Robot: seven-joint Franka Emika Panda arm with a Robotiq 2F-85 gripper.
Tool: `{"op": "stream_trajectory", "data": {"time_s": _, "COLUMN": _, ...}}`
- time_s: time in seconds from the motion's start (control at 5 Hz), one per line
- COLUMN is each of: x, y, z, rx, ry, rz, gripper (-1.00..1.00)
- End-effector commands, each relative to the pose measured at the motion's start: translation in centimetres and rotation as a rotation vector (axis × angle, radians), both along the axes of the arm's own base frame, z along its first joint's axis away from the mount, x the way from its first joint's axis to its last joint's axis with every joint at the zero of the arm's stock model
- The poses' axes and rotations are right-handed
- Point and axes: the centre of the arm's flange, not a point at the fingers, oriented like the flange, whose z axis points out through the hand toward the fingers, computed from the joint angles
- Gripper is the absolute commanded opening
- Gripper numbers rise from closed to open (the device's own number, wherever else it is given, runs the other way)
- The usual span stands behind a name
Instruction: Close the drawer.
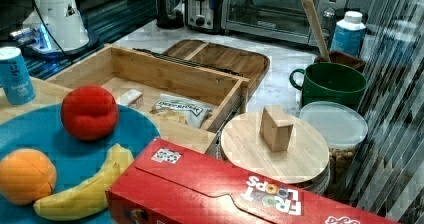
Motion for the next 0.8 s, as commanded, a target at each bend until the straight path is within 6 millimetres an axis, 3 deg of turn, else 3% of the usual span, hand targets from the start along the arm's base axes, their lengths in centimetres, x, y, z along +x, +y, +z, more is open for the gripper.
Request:
{"op": "stream_trajectory", "data": {"time_s": 0.2, "x": -1.6, "y": 2.3, "z": -4.3, "rx": 0.017, "ry": -0.024, "rz": 0.278, "gripper": -1.0}}
{"op": "stream_trajectory", "data": {"time_s": 0.4, "x": -1.6, "y": 1.3, "z": -6.6, "rx": -0.027, "ry": -0.051, "rz": 0.332, "gripper": -1.0}}
{"op": "stream_trajectory", "data": {"time_s": 0.8, "x": -0.9, "y": -1.4, "z": -9.3, "rx": -0.053, "ry": -0.06, "rz": 0.384, "gripper": -1.0}}
